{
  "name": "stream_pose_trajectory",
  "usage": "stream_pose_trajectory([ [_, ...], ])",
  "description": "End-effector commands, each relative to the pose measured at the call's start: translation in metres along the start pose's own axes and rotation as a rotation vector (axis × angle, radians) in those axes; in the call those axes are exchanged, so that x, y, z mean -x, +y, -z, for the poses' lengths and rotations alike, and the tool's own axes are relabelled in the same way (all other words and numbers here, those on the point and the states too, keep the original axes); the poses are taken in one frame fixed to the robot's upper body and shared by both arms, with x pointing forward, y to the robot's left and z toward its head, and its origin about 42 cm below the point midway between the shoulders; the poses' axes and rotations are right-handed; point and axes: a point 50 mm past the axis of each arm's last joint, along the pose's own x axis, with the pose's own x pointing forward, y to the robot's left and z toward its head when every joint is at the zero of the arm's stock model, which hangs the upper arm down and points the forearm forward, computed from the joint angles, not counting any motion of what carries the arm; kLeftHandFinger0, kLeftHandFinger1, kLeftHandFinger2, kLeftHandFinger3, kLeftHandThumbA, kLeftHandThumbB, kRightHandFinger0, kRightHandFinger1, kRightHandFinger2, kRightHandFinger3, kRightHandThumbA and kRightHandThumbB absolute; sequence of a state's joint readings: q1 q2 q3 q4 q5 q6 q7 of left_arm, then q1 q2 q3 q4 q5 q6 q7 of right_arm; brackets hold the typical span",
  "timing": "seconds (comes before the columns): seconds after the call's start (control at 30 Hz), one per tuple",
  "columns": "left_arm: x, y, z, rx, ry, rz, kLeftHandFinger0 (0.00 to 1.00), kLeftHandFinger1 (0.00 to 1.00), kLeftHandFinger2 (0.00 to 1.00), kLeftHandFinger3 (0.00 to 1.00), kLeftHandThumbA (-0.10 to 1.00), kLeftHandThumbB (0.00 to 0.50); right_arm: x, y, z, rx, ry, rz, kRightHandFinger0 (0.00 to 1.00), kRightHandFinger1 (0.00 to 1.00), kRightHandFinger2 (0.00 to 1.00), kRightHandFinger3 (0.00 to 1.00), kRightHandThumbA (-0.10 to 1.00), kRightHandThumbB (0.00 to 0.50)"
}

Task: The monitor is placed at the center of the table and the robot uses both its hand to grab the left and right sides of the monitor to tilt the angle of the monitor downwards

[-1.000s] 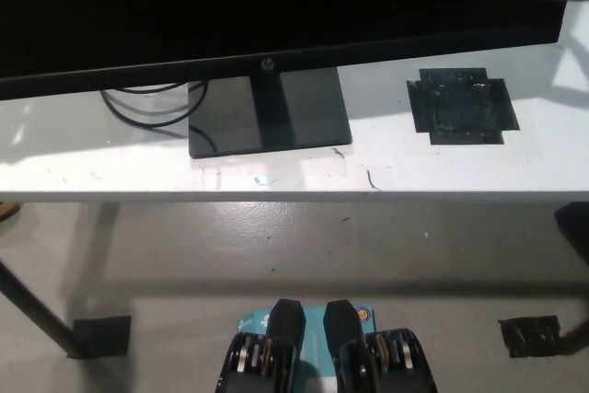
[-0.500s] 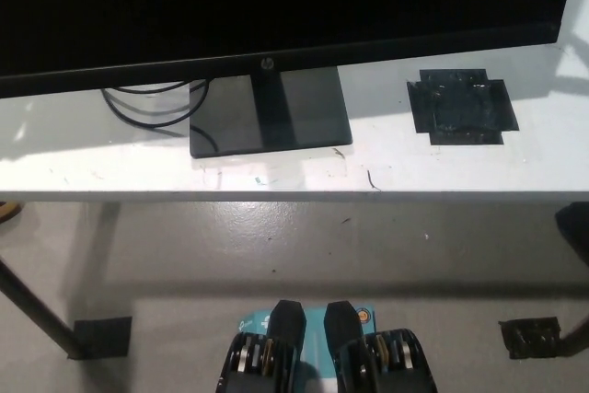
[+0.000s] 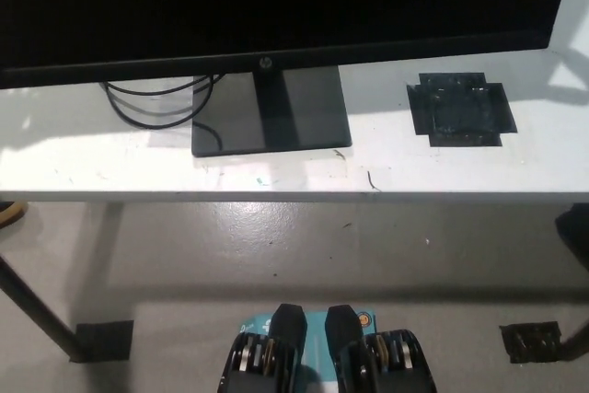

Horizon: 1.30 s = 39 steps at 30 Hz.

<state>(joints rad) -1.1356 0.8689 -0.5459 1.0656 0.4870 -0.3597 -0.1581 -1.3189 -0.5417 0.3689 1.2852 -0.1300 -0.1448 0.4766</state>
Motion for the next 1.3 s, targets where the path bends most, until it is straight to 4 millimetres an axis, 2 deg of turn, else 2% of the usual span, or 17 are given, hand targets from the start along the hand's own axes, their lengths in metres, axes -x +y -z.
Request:
stream_pose_trajectory([
  [0.0, -0.035, 0.042, -0.043, -0.711, -0.061, -0.082, 1.00, 1.00, 1.00, 1.00, 0.75, 0.499, -0.037, 0.031, -0.104, 0.572, -0.185, 0.150, 1.00, 1.00, 1.00, 1.00, 0.58, 0.500],
  [0.2, -0.048, 0.045, -0.063, -0.919, -0.037, -0.153, 1.00, 1.00, 1.00, 1.00, 0.74, 0.500, -0.045, 0.047, -0.115, 0.841, -0.192, 0.308, 1.00, 1.00, 1.00, 1.00, 0.58, 0.500],
  [0.37, -0.054, 0.051, -0.073, -0.992, -0.035, -0.212, 1.00, 1.00, 1.00, 1.00, 0.76, 0.500, -0.049, 0.053, -0.126, 0.917, -0.208, 0.377, 1.00, 1.00, 1.00, 1.00, 0.60, 0.500],
  [0.47, -0.056, 0.055, -0.077, -1.077, 0.004, -0.226, 1.00, 1.00, 1.00, 1.00, 0.83, 0.500, -0.050, 0.056, -0.133, 0.941, -0.222, 0.399, 1.00, 1.00, 1.00, 1.00, 0.60, 0.500],
  [0.57, -0.059, 0.060, -0.081, -1.086, 0.049, -0.246, 1.00, 1.00, 1.00, 1.00, 0.81, 0.486, -0.050, 0.056, -0.140, 0.987, -0.246, 0.454, 1.00, 1.00, 1.00, 1.00, 0.62, 0.500],
  [0.77, -0.060, 0.060, -0.083, -1.049, 0.063, -0.277, 1.00, 1.00, 1.00, 1.00, 0.78, 0.487, -0.049, 0.054, -0.135, 0.968, -0.244, 0.468, 1.00, 1.00, 1.00, 1.00, 0.61, 0.500],
  [0.83, -0.054, 0.050, -0.070, -0.846, 0.062, -0.303, 1.00, 1.00, 1.00, 1.00, 0.63, 0.500, -0.047, 0.052, -0.121, 0.918, -0.237, 0.465, 1.00, 1.00, 1.00, 1.00, 0.62, 0.500],
  [0.9, -0.052, 0.047, -0.064, -0.788, 0.076, -0.287, 1.00, 1.00, 1.00, 1.00, 0.63, 0.498, -0.046, 0.051, -0.117, 0.876, -0.233, 0.463, 1.00, 1.00, 1.00, 1.00, 0.60, 0.500],
  [0.93, -0.049, 0.042, -0.056, -0.740, 0.097, -0.265, 1.00, 1.00, 1.00, 1.00, 0.75, 0.460, -0.044, 0.051, -0.109, 0.827, -0.248, 0.460, 1.00, 1.00, 1.00, 1.00, 0.61, 0.500],
  [0.97, -0.044, 0.037, -0.044, -0.669, 0.125, -0.233, 1.00, 1.00, 1.00, 1.00, 0.82, 0.466, -0.041, 0.048, -0.098, 0.757, -0.270, 0.460, 1.00, 1.00, 1.00, 1.00, 0.62, 0.500],
  [1.03, -0.044, 0.037, -0.044, -0.669, 0.125, -0.234, 1.00, 1.00, 1.00, 1.00, 0.82, 0.465, -0.041, 0.048, -0.098, 0.758, -0.271, 0.462, 1.00, 1.00, 1.00, 1.00, 0.62, 0.500],
  [1.07, -0.034, 0.027, -0.024, -0.468, 0.127, -0.212, 1.00, 1.00, 1.00, 1.00, 0.87, 0.455, -0.034, 0.045, -0.081, 0.642, -0.298, 0.448, 1.00, 1.00, 1.00, 1.00, 0.66, 0.500],
  [1.1, -0.024, 0.016, -0.011, -0.336, 0.102, -0.234, 1.00, 1.00, 1.00, 1.00, 0.87, 0.476, -0.028, 0.043, -0.066, 0.551, -0.325, 0.434, 1.00, 1.00, 1.00, 1.00, 0.64, 0.500],
  [1.13, -0.015, 0.007, -0.001, -0.285, 0.081, -0.270, 1.00, 1.00, 1.00, 1.00, 0.92, 0.494, -0.021, 0.040, -0.056, 0.489, -0.346, 0.426, 1.00, 1.00, 1.00, 1.00, 0.62, 0.500],
  [1.2, -0.014, 0.007, 0.000, -0.278, 0.080, -0.275, 1.00, 1.00, 1.00, 1.00, 0.93, 0.494, -0.020, 0.040, -0.055, 0.482, -0.350, 0.425, 1.00, 1.00, 1.00, 1.00, 0.62, 0.500],
  [1.23, -0.004, -0.004, 0.014, -0.211, 0.085, -0.273, 1.00, 1.00, 1.00, 1.00, 1.00, 0.486, -0.010, 0.039, -0.038, 0.420, -0.367, 0.425, 1.00, 1.00, 1.00, 1.00, 0.61, 0.483],
  [1.27, 0.015, -0.018, 0.035, -0.099, 0.094, -0.275, 1.00, 1.00, 1.00, 1.00, 1.00, 0.477, 0.011, 0.035, -0.011, 0.328, -0.394, 0.430, 1.00, 1.00, 1.00, 1.00, 0.63, 0.487],
])
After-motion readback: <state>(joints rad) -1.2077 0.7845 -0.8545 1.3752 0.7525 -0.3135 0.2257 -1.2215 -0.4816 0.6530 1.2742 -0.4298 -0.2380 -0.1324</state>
